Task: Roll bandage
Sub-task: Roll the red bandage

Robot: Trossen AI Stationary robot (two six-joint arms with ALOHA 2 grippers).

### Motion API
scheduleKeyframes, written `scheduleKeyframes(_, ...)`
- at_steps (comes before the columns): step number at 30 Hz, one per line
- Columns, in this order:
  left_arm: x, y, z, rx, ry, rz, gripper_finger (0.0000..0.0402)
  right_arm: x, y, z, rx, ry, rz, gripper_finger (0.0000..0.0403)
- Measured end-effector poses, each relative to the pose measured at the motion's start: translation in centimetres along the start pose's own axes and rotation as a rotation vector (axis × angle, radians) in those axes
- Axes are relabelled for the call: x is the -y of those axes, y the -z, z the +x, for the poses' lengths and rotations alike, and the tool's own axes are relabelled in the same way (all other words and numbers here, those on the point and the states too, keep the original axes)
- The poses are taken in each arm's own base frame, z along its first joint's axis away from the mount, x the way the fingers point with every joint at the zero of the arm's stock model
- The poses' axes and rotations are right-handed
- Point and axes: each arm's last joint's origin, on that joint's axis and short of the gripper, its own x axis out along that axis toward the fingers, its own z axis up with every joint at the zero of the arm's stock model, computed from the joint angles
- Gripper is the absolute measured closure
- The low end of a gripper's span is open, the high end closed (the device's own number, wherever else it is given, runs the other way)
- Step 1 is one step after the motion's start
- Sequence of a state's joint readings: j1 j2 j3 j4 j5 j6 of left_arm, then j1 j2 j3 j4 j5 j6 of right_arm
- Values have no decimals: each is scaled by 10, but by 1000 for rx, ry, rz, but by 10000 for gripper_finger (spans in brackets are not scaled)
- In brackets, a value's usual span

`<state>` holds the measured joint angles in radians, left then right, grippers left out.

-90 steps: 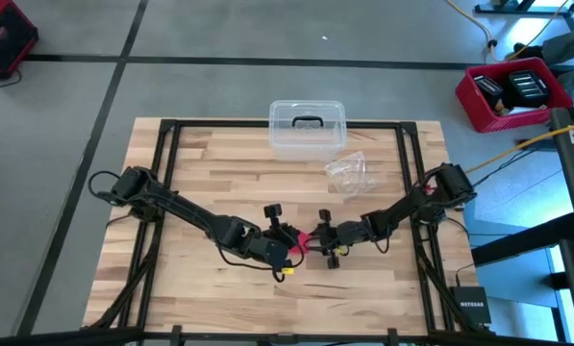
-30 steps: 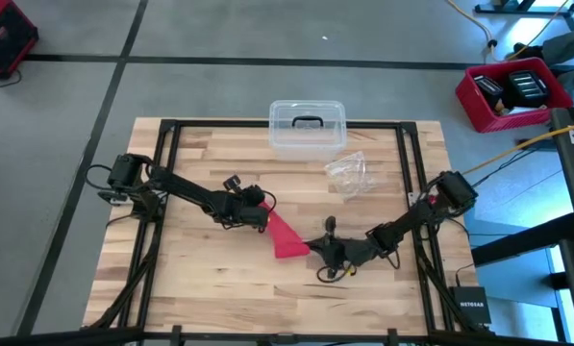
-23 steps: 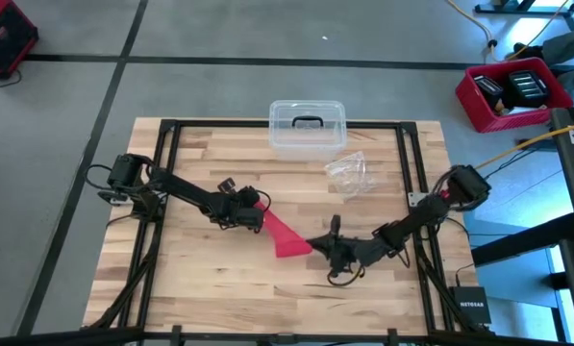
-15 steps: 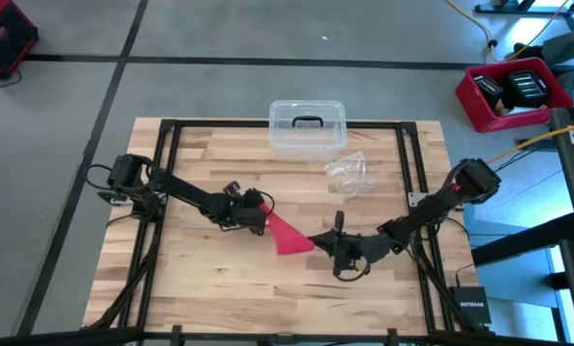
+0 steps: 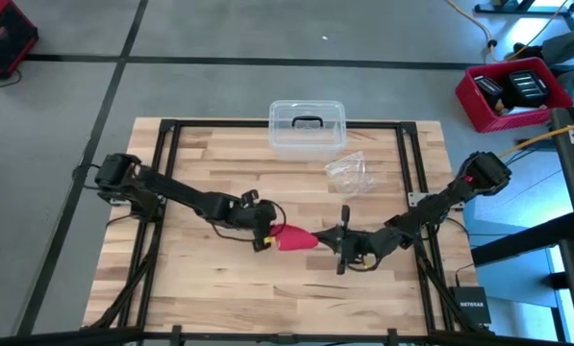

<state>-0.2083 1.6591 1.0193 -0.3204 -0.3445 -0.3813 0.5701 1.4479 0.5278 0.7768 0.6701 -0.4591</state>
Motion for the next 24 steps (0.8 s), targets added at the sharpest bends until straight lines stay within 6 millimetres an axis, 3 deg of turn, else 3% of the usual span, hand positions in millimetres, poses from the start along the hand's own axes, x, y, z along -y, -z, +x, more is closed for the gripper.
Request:
scheduleKeyframes(4,10,-20,-40,82,62,54,243,6,-6,-3,24,11,78,395)
scheduleKeyframes(10,15,-29,-84,205,143,67,243,11,-11,-7,49,-21,209,397)
scheduleKeyframes(17,34,-29,-94,277,230,23,243,7,-7,-7,22,-93,367,396)
scheduleKeyframes(24,59,-16,-104,320,229,45,243,4,-3,-8,-17,-148,410,394)
